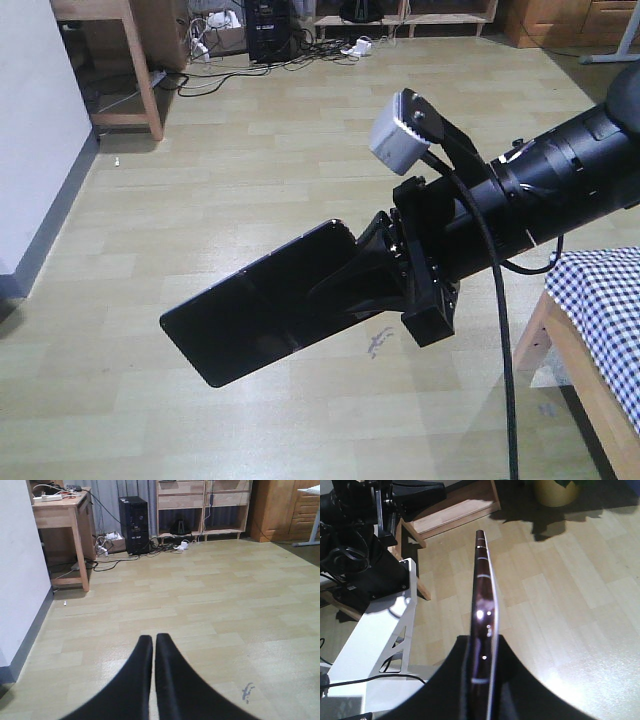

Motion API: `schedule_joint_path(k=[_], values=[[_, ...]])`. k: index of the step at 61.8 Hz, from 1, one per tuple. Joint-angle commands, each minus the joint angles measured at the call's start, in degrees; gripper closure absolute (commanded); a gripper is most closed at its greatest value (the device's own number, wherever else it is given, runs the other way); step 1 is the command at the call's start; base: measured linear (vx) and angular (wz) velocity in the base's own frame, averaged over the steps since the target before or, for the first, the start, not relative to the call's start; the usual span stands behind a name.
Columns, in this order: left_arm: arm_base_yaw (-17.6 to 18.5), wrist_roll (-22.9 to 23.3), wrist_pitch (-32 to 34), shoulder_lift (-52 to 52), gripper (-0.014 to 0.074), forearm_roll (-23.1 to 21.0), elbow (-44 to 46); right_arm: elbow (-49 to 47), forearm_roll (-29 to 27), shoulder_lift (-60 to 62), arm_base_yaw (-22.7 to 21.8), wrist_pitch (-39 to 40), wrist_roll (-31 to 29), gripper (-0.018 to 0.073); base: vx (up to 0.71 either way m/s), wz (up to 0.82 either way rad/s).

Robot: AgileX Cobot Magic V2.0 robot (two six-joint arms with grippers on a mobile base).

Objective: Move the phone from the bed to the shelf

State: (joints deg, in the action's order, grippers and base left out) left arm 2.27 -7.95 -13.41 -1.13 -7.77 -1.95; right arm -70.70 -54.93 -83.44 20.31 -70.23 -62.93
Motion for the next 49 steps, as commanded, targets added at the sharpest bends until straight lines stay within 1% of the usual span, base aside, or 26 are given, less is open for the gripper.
schedule_joint_path(k=[1,27,49], values=[[-0.04,0.22,4.09,-0.28,0.0596,-0.55,-0.09,-1.41,-4.56,2.29,-0.10,-3.70,-0.51,0.0561,0.25,-0.05],[-0.04,0.22,4.09,-0.28,0.0596,-0.55,-0.09,-1.41,-4.56,2.29,-0.10,-3.70,-0.51,0.0561,0.27,-0.04],[-0.04,0.22,4.09,-0.28,0.0596,-0.55,-0.09,-1.41,-4.56,2.29,-0.10,-3.70,-0.58,0.0561,0.33,0.04]])
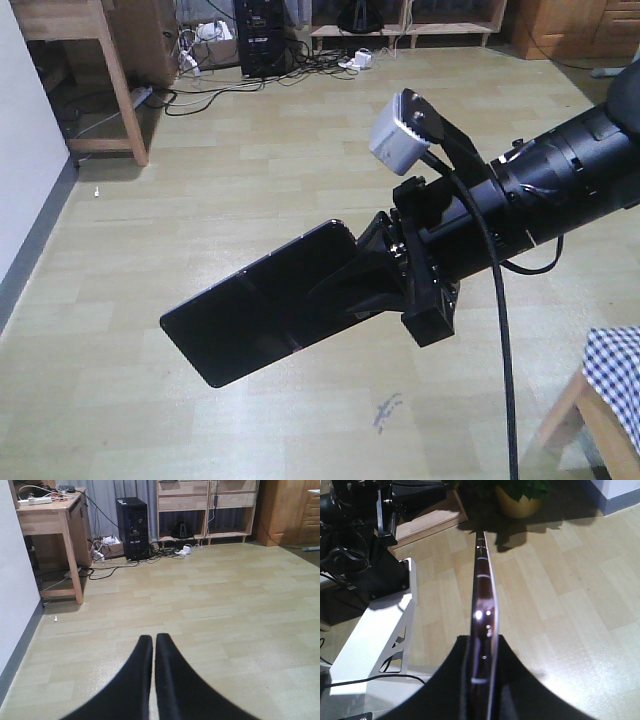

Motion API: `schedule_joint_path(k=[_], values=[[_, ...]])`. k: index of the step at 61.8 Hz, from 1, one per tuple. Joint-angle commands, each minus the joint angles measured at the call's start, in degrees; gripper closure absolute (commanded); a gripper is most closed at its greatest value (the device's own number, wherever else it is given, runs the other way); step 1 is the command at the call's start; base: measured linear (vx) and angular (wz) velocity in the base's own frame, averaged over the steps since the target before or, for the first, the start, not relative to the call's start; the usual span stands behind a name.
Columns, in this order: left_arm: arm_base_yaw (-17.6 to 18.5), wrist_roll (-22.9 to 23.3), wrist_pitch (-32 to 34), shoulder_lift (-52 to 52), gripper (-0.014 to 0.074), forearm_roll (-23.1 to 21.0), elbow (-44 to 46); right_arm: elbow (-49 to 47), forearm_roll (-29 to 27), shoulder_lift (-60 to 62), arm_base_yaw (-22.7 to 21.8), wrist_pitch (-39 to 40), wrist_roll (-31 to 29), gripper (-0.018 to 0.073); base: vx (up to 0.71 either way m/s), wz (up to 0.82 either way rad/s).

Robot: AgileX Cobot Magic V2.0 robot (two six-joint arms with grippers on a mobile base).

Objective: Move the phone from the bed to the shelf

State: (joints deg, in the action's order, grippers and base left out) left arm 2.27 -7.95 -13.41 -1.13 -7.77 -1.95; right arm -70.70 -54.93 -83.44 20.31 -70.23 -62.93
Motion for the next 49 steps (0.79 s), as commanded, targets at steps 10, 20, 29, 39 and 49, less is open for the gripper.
schedule_joint_path(k=[10,20,29,39,49], values=[[-0.04,0.22,4.09,-0.28,0.0596,-0.55,-0.09,-1.41,-4.56,2.29,-0.10,-3.70,-0.58,0.0561,0.37,0.07],[-0.04,0.22,4.09,-0.28,0.0596,-0.55,-0.09,-1.41,-4.56,2.29,-0.10,-3.70,-0.58,0.0561,0.39,0.07],[-0.04,0.22,4.09,-0.28,0.0596,-0.55,-0.09,-1.41,-4.50,2.29,-0.10,-3.70,-0.58,0.0561,0.39,0.08],[-0.04,0.22,4.09,-0.28,0.0596,-0.55,-0.09,-1.41,-4.51,2.29,-0.10,-3.70,-0.72,0.0561,0.40,0.06],[-0.04,0.22,4.09,-0.28,0.0596,-0.55,-0.09,-1.41,-4.51,2.29,-0.10,-3.70,-0.72,0.0561,0.40,0.04]])
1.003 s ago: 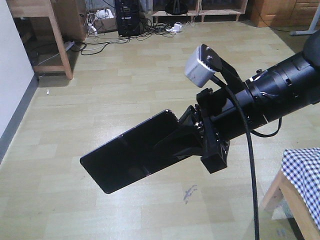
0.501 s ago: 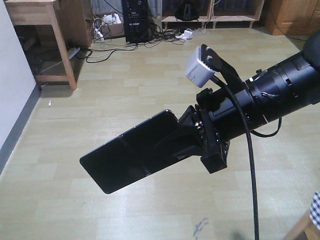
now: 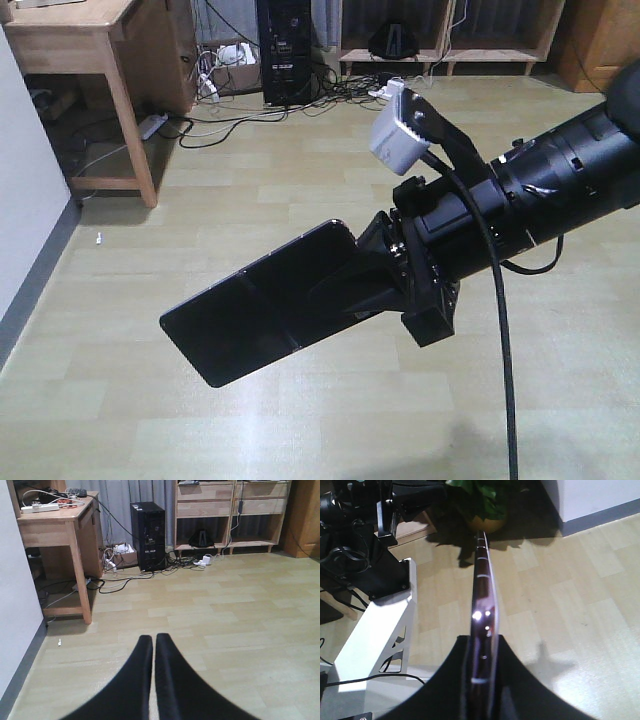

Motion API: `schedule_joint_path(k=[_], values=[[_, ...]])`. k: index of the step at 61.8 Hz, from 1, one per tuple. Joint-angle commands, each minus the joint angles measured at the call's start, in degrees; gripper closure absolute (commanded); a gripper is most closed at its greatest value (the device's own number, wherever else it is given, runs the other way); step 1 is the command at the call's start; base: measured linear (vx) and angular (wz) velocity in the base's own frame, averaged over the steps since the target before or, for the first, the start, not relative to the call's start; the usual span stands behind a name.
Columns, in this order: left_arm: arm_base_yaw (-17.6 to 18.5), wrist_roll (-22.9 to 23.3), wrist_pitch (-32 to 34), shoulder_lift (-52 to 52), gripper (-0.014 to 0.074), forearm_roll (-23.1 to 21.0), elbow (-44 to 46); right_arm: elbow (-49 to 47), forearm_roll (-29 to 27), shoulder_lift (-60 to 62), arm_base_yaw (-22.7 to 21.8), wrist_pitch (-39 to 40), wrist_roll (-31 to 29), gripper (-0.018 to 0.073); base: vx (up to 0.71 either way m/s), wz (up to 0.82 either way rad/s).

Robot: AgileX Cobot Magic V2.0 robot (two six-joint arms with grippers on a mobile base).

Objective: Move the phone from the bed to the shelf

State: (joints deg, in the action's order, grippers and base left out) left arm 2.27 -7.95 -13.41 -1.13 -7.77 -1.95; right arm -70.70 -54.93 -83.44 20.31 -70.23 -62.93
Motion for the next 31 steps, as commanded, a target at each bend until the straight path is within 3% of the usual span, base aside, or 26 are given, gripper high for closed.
schedule_joint_path(k=[1,31], values=[[-0.04,0.22,4.09,-0.28,0.0596,-0.55,-0.09,-1.41,-4.51,2.29,-0.10,-3.70,-0.72,0.0561,0.40,0.03],[-0.04,0.22,4.09,-0.28,0.0596,-0.55,-0.09,-1.41,-4.51,2.29,-0.10,-3.70,-0.72,0.0561,0.41,0.00]])
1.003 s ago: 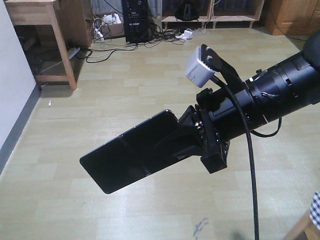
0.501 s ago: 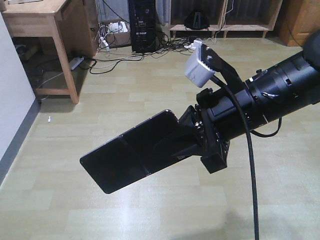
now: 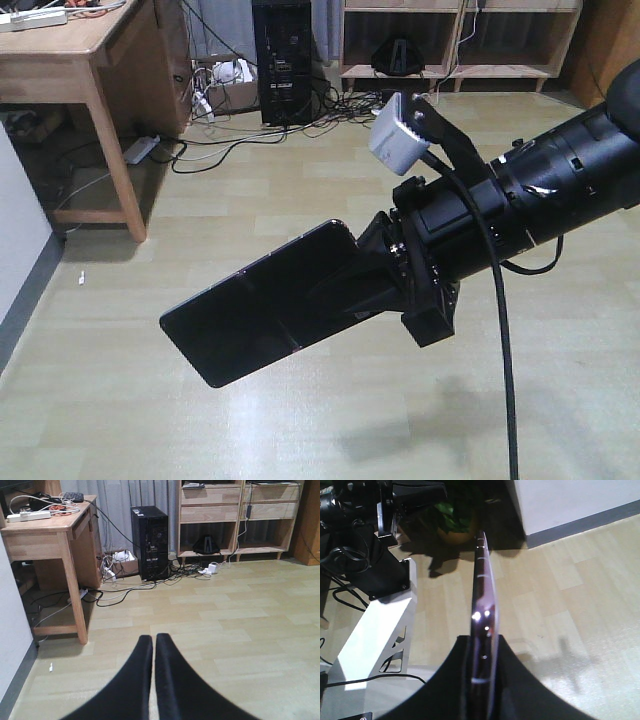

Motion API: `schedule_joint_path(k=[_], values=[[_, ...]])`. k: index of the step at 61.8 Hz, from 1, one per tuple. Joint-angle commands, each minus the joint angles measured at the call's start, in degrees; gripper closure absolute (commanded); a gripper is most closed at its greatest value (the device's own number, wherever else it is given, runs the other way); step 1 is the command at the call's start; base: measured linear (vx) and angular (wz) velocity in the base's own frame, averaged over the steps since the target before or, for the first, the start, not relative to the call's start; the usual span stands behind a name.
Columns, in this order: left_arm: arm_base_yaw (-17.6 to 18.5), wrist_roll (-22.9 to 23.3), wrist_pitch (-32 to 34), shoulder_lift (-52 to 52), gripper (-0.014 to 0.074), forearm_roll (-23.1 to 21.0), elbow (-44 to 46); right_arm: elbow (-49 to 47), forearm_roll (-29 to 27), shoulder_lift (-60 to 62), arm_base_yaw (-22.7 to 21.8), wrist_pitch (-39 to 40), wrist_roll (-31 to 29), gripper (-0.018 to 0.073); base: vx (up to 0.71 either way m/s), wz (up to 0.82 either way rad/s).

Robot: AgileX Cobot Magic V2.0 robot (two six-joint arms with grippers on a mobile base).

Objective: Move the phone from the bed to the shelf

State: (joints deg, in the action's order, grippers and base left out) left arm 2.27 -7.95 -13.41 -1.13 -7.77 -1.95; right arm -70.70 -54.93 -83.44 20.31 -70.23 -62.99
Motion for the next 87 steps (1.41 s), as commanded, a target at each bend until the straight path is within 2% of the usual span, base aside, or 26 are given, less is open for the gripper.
schedule_joint_path(k=[1,60,87], values=[[-0.04,0.22,4.09,-0.28,0.0596,-0.55,-0.09,-1.41,-4.51,2.29,-0.10,-3.70,-0.67,0.0561,0.40,-0.01],[-0.04,0.22,4.09,-0.28,0.0596,-0.55,-0.09,-1.41,-4.51,2.29,-0.10,-3.70,-0.67,0.0561,0.39,0.02],[-0.04,0.22,4.09,-0.28,0.0596,-0.55,-0.09,-1.41,-4.51,2.29,-0.10,-3.70,-0.67,0.0561,0.28,-0.22]])
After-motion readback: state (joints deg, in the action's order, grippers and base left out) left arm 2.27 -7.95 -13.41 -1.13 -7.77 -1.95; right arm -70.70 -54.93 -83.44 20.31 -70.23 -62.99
